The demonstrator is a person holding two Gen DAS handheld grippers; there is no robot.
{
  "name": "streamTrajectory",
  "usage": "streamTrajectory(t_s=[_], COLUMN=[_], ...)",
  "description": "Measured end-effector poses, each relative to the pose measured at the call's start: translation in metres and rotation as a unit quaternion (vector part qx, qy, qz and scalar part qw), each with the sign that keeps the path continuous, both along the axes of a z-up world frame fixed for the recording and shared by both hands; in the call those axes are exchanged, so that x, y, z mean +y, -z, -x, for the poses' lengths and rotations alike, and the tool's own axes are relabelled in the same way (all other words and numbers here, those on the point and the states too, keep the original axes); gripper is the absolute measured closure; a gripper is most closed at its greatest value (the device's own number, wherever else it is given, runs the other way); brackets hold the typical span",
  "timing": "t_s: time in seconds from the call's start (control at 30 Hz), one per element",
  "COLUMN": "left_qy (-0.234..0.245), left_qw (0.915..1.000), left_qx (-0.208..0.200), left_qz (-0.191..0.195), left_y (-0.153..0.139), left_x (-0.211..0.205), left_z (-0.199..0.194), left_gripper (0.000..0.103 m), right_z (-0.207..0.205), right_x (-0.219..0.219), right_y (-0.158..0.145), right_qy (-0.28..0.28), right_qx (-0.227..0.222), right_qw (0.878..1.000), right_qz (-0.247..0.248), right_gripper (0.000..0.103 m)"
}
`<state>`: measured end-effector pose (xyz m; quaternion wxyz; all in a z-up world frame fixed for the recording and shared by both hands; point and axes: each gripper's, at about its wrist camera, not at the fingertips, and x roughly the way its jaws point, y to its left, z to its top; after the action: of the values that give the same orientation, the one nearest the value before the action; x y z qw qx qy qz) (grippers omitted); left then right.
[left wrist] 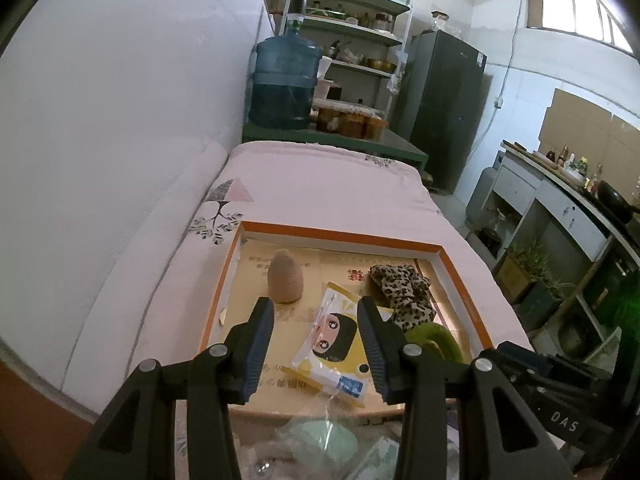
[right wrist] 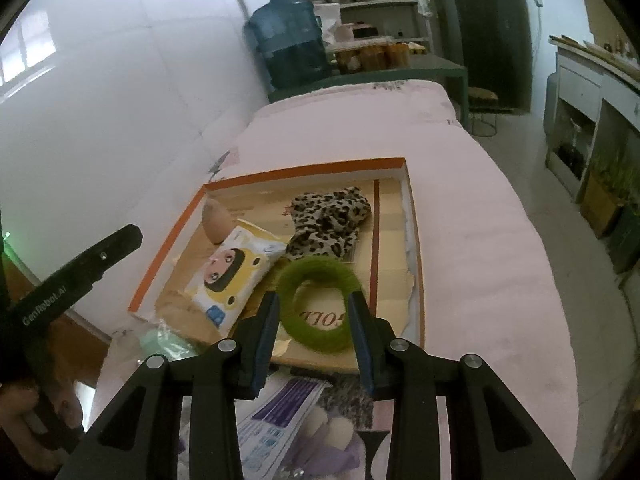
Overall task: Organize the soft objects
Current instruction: 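Withdraw both open grippers from the tray back toward the pile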
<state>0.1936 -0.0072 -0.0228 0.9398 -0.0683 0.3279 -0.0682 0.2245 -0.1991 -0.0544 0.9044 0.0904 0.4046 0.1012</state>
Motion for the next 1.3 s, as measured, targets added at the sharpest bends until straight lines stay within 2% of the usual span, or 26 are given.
streamTrajectory(t_s=[0.77, 1.3], left_qy=[-0.005, 0.002], left_qw=[0.9991, 0.9988], left_qx=[-0.041, -0.049], left_qz=[-0.006, -0.002], left_y=[-0.028, -0.032], left_x=[0.016, 0.025], left_z=[0.065, 0.104], left_gripper=[0.06, 0.06], right_z=[0.061, 0.103], right_x=[0.02, 0.028], right_y=[-0.039, -0.05], right_qy=[-0.006, -0.012], right_qx=[-0.042, -0.055], right_qw=[0.999, 0.998], right_qz=[0.013, 0.019], right_gripper=[0.067, 0.067])
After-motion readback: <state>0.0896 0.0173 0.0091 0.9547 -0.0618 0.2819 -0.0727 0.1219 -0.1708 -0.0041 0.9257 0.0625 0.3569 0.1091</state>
